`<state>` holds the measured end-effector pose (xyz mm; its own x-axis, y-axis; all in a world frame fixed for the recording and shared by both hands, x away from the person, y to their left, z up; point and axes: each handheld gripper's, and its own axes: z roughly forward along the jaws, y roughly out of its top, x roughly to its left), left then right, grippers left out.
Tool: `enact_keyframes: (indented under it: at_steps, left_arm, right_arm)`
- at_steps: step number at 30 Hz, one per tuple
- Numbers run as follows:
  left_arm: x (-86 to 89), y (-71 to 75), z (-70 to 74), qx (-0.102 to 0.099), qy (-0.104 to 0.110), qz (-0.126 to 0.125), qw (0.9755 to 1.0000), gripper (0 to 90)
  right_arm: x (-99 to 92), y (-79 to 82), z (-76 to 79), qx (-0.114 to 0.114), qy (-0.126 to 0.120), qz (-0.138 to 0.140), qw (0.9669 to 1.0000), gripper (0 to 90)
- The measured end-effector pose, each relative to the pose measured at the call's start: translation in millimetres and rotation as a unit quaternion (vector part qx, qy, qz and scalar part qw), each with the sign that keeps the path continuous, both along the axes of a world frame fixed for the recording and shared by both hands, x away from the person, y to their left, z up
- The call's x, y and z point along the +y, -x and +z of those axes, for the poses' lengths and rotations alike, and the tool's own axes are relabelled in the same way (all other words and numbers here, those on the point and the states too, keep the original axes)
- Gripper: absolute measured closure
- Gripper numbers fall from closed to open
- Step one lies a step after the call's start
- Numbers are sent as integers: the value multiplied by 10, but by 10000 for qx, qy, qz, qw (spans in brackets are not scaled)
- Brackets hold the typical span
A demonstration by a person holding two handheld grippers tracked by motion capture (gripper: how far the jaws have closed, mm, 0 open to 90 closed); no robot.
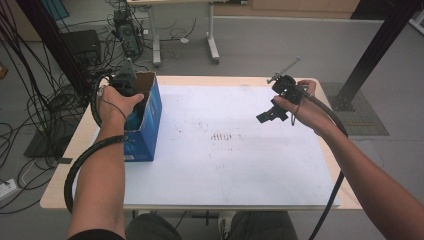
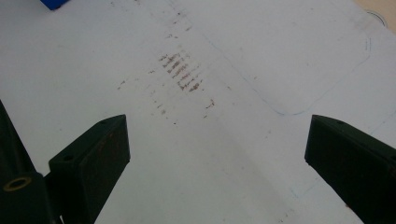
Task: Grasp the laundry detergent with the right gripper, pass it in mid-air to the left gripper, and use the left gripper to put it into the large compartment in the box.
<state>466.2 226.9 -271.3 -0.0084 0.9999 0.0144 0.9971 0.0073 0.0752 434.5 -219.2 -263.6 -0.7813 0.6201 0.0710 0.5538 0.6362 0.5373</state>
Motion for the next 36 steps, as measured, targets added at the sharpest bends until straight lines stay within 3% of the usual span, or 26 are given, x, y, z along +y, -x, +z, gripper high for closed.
enact_keyframes:
  at_steps: [36]
  left_arm:
    - [10, -12, -22, -31, 34, 7, 10000, 360]
  right_arm:
    - [-25, 14, 51, -53, 71, -38, 10000, 67]
